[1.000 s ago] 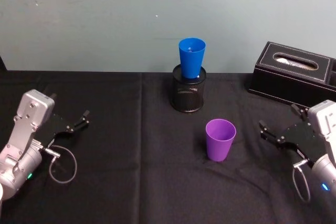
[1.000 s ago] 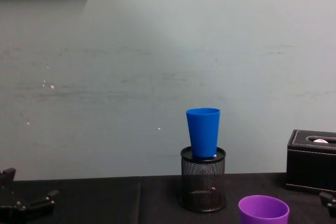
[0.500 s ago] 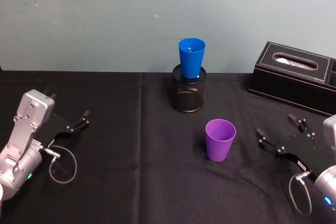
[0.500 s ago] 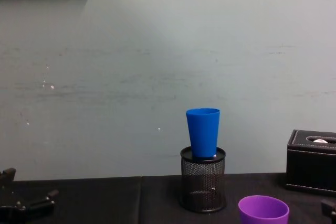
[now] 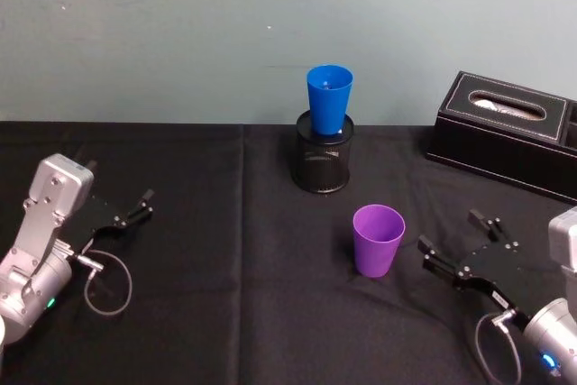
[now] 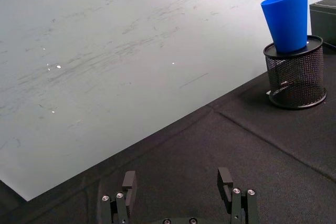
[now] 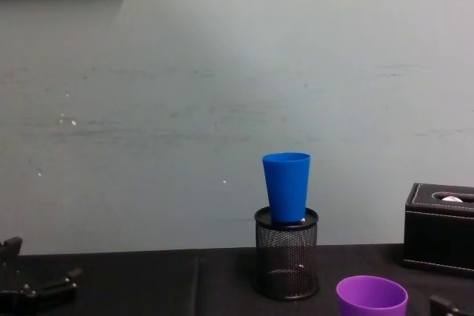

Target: Pick up one cup with a gripper and tap it against the other cup.

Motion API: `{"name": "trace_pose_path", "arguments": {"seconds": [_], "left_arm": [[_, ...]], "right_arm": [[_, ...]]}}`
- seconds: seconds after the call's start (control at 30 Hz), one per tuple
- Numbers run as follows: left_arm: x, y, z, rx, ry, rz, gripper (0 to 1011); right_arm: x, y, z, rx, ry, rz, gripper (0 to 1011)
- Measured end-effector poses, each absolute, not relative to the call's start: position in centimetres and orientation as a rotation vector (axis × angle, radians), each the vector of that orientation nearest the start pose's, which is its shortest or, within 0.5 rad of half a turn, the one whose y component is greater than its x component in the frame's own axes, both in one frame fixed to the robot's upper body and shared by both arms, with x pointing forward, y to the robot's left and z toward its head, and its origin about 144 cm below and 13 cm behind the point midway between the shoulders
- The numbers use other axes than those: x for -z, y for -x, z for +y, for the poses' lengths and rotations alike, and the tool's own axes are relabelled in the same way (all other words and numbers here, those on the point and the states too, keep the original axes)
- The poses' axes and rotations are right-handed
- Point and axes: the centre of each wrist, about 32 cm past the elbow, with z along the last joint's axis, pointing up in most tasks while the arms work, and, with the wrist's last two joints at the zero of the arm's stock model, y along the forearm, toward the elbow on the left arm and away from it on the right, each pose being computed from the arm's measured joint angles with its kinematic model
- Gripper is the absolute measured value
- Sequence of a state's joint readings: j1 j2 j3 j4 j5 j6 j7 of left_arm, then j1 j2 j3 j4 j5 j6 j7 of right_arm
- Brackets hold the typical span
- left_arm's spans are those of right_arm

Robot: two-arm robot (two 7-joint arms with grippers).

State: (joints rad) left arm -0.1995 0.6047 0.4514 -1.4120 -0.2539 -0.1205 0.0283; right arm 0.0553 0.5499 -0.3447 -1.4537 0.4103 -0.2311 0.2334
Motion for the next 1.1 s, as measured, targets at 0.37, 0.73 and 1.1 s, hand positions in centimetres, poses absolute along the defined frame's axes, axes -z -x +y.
{"name": "trace_pose_path", "arguments": {"seconds": [0.37, 0.73, 1.1], "left_arm": [[-114.0, -48.9, 31.0, -1.248, -0.304, -0.285, 1011], [-114.0, -48.9, 31.0, -1.248, -0.304, -0.285, 1011], [-114.0, -48.9, 31.0, -1.248, -0.304, -0.285, 1011]], "right_arm": [[-111.4, -45.4, -30.0, 1.016, 0.063, -0.062, 1003], [-110.9, -45.6, -29.2, 0.975, 0.067, -0.054, 1003], [-110.5, -46.6, -28.6, 0.926, 0.071, -0.066, 1003]]}}
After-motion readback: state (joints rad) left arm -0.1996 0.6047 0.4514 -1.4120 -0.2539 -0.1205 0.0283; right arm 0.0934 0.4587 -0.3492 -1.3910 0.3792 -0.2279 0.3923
